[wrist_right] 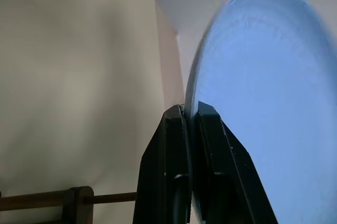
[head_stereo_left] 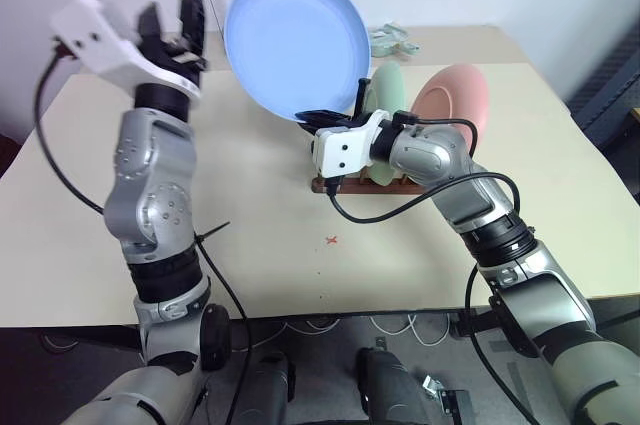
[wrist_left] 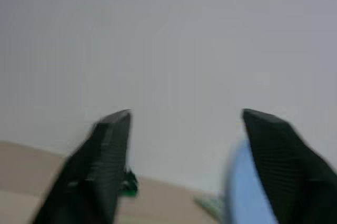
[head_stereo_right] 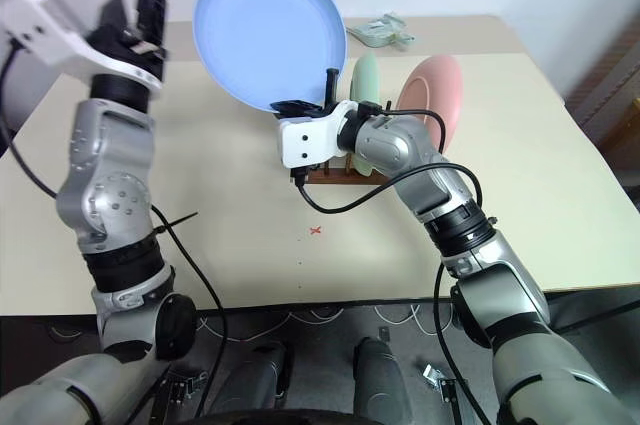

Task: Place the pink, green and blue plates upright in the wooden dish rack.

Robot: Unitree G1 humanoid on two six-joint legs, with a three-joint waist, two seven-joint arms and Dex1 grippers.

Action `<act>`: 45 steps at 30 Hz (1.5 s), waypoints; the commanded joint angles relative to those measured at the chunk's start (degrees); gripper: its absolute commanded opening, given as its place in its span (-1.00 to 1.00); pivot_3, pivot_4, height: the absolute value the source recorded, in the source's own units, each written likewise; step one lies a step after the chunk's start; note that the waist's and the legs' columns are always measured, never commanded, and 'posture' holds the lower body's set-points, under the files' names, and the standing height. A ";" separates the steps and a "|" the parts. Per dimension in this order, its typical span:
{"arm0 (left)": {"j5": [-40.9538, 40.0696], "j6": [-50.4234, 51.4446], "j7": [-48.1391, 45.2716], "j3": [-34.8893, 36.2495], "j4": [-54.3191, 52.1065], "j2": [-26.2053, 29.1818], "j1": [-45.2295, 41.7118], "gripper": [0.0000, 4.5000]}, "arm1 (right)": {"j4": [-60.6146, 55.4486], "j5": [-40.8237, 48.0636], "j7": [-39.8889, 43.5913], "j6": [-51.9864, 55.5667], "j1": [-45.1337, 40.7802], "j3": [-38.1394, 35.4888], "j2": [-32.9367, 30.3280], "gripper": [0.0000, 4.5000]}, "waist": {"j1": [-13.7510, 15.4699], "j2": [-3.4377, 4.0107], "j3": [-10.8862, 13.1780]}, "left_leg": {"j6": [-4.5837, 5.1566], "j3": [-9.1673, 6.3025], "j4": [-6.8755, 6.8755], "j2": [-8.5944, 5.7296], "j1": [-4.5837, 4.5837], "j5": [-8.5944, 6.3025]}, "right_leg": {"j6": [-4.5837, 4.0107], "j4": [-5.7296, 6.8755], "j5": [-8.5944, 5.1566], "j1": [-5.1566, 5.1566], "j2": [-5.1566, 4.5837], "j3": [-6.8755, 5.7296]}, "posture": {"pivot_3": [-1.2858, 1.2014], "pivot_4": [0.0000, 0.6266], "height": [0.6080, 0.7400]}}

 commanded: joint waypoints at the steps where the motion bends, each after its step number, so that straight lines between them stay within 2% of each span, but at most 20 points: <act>1: 0.71 -3.34 2.09 5.05 2.27 4.25 -0.42 0.73 | -2.60 2.01 -1.21 -0.29 -0.60 -2.44 1.15 -1.00 | -0.14 0.00 0.00 | 0.00 0.01 -0.01 0.00 0.01 0.00 | 0.00 0.00 0.00 0.00 0.00 0.00 | 0.03 -0.52 1.00; 3: 0.82 -3.56 1.18 5.88 3.47 6.62 1.15 0.73 | -3.31 3.60 -1.32 0.49 -0.70 -3.29 2.11 -1.00 | -0.12 0.00 0.00 | -0.01 0.01 -0.02 0.00 0.01 0.00 | 0.00 0.01 0.00 -0.01 0.01 0.00 | 0.03 -0.52 1.00; 6: 3.37 -3.01 -6.33 2.69 3.92 12.69 8.27 0.73 | -5.61 9.68 -0.92 5.34 -1.04 -6.24 5.89 -1.00 | -0.16 0.01 0.01 | -0.01 0.00 -0.02 0.00 0.01 0.00 | 0.00 0.01 0.00 -0.01 0.00 0.01 | 0.03 -0.52 1.00; 9: 4.01 -1.99 -17.61 -3.38 2.46 18.13 18.74 0.73 | -10.58 22.92 -0.71 17.96 -1.01 -11.91 12.99 -1.00 | -0.20 0.03 0.02 | 0.00 0.00 -0.05 0.00 0.01 0.01 | -0.01 0.08 0.00 -0.04 0.02 0.03 | 0.03 -0.52 1.00; 13: 2.42 0.19 -26.57 -9.96 -2.10 20.88 26.07 0.73 | -16.94 33.54 -2.69 32.43 0.09 -16.70 18.26 -1.00 | 0.21 0.04 0.02 | 0.26 -0.13 -0.05 0.01 -0.01 -0.14 | -0.03 0.11 0.00 -0.05 0.03 0.02 | 0.03 -0.52 1.00; 18: -2.53 4.58 -34.54 -16.87 -8.94 20.69 32.13 0.73 | -23.20 43.99 -10.16 46.09 2.94 -22.32 24.01 -1.00 | 0.04 0.10 0.02 | 0.27 -0.13 -0.12 0.02 0.00 -0.15 | -0.08 0.14 0.02 -0.10 0.02 0.03 | 0.03 -0.52 1.00; 26: -4.86 8.19 -37.33 -20.37 -12.18 20.33 33.57 0.73 | -27.36 53.11 -18.26 57.45 5.48 -26.71 26.77 -1.00 | -0.22 0.28 0.06 | 0.23 -0.05 -0.26 0.05 0.01 -0.13 | -0.11 0.35 0.03 -0.36 0.04 0.08 | 0.03 -0.52 1.00; 35: -4.51 8.81 -39.06 -20.10 -11.71 21.74 34.54 0.73 | -26.58 57.99 -20.54 60.21 5.26 -27.09 26.64 -1.00 | -0.16 0.29 0.06 | 0.24 -0.03 -0.26 0.05 0.01 -0.13 | -0.11 0.34 0.03 -0.35 0.04 0.08 | 0.03 -0.52 1.00; 45: -3.87 8.22 -38.84 -20.08 -11.39 21.58 35.07 0.73 | -23.74 64.36 -28.24 64.11 5.78 -31.89 29.42 -1.00 | -0.14 0.30 0.06 | 0.24 -0.03 -0.26 0.05 0.00 -0.13 | -0.11 0.33 0.03 -0.35 0.05 0.08 | 0.03 -0.52 1.00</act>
